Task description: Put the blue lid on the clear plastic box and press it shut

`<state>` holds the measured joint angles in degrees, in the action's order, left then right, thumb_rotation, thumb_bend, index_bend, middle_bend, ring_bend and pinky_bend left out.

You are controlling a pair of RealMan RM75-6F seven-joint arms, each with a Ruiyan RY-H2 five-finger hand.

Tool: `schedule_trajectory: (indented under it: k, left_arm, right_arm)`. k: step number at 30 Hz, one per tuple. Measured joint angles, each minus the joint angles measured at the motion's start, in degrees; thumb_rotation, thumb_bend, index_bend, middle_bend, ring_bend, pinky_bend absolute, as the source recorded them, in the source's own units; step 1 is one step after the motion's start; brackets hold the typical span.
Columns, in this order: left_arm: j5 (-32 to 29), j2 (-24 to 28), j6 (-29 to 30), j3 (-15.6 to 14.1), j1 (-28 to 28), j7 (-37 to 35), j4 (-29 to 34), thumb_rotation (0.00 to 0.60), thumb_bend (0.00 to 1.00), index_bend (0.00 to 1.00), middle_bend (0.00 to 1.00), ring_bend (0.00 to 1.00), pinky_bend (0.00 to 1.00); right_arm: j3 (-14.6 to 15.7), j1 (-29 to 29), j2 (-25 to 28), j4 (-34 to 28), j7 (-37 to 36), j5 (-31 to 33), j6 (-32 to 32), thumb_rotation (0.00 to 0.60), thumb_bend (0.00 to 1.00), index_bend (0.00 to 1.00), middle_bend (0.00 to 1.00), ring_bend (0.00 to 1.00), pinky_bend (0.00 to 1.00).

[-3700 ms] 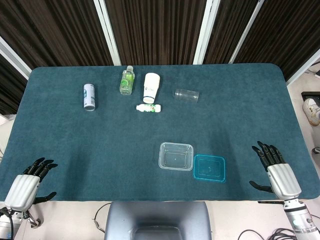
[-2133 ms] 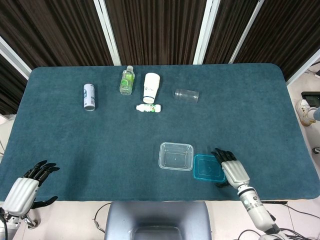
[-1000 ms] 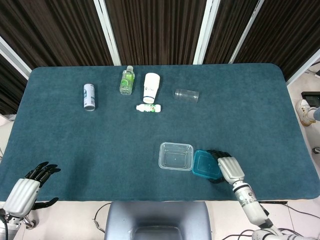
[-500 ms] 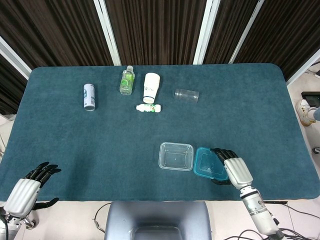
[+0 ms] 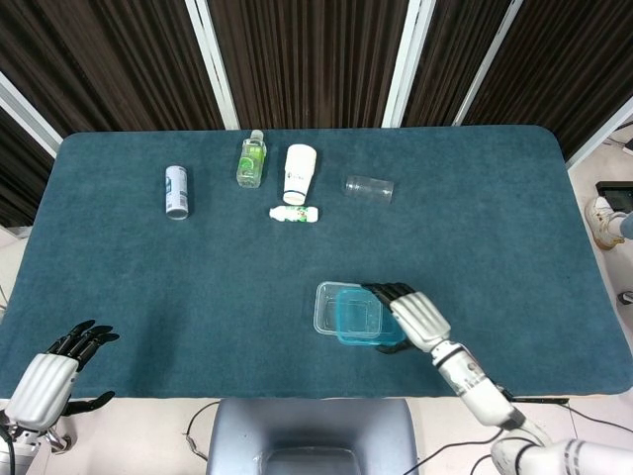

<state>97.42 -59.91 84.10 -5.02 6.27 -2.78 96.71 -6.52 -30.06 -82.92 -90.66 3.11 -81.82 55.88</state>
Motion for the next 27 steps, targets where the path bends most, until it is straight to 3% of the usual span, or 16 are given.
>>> schedule_trajectory:
  k: [8, 27]
  left_arm:
    - [-0.1, 0.06, -0.16, -0.03, 0.01, 0.02, 0.09, 0.6, 0.4, 0.26, 0.19, 0.11, 0.29]
    - [-0.13, 0.29, -0.38, -0.09, 0.07, -0.33, 0.13, 0.6, 0.4, 0.27, 0.19, 0.11, 0.29]
  right_arm:
    - [-1.81, -3.24, -3.26, 1.31, 2.45, 4.07, -2.93, 0.6, 0.56, 0.17, 0.28, 0.37, 0.41]
    - [-3.61, -6.01, -7.68, 3.65, 6.15, 10.82, -3.45, 0.6, 0.49, 0.1, 0.18, 0.23, 0.31]
